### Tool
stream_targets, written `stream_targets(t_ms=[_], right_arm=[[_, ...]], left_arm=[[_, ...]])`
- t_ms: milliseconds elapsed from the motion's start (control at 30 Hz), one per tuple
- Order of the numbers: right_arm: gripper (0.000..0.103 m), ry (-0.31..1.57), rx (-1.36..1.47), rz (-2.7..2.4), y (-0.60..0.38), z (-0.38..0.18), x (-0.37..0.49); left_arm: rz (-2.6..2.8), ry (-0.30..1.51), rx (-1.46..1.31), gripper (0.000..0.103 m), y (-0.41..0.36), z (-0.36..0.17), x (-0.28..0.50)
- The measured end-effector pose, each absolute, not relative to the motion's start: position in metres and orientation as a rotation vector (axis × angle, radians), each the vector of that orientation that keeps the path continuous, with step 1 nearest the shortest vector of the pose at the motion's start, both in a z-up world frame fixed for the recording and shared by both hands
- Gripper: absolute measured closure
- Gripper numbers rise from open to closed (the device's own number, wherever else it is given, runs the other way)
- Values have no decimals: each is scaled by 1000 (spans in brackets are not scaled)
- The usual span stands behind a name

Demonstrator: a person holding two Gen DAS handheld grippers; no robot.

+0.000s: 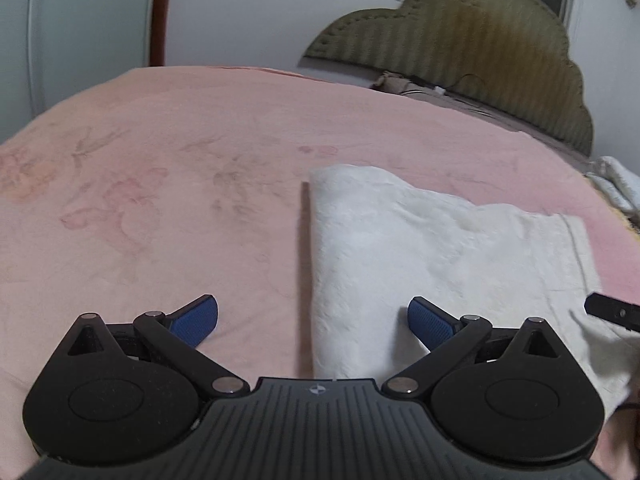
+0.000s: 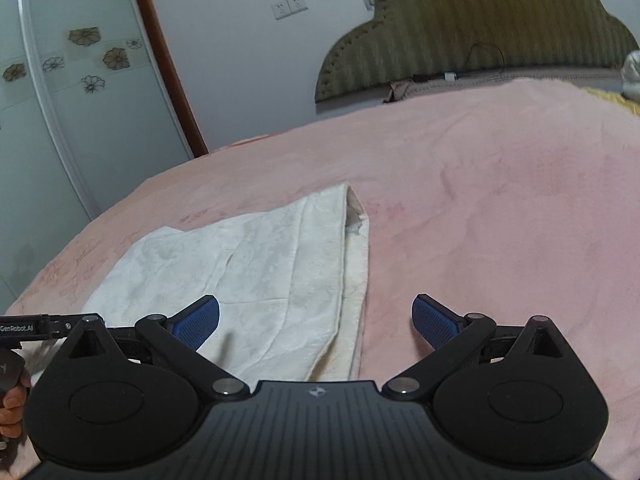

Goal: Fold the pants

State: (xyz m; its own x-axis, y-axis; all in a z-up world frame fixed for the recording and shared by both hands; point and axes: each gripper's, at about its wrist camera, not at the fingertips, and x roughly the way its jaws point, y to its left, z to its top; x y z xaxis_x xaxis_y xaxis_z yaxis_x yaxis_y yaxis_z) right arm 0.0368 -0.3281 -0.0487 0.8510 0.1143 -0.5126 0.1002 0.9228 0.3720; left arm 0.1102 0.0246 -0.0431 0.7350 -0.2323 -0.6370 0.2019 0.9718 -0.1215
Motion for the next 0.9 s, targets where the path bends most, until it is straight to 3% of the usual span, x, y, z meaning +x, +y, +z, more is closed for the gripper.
stream_targets(t_ms=[900], right_arm=[[0, 568, 405, 9, -328, -55, 36]], left_arm=[[-215, 664, -50, 0, 26, -52, 105]])
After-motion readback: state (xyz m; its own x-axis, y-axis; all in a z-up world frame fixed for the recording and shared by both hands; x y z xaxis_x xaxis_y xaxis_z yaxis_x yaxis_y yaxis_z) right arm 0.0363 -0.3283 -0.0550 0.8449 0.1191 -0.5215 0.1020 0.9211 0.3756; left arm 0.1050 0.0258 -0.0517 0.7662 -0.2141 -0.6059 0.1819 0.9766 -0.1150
